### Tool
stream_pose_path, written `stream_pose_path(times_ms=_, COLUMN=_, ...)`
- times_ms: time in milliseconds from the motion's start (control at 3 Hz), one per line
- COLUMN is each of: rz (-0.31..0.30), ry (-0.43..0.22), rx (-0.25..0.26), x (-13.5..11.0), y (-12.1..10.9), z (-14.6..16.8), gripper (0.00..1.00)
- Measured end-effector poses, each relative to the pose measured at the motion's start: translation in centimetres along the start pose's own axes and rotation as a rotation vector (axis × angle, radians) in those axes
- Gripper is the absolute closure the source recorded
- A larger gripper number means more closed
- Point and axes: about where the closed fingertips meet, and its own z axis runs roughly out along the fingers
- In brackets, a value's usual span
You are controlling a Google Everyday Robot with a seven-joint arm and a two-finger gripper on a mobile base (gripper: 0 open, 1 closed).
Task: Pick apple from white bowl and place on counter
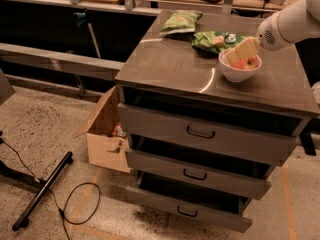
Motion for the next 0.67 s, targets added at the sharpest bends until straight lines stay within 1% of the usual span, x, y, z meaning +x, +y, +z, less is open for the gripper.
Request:
stream_pose_path(times_ms=333, rz=0.006, ry=0.005, rx=0.004, x=0.21, y=-0.12, z=0.07, gripper=0.25)
stream_pose_path(times_ms=667, rz=0.010, ry=0.005, rx=0.007, x=0.26, y=-0.28, z=0.13, gripper=0.41)
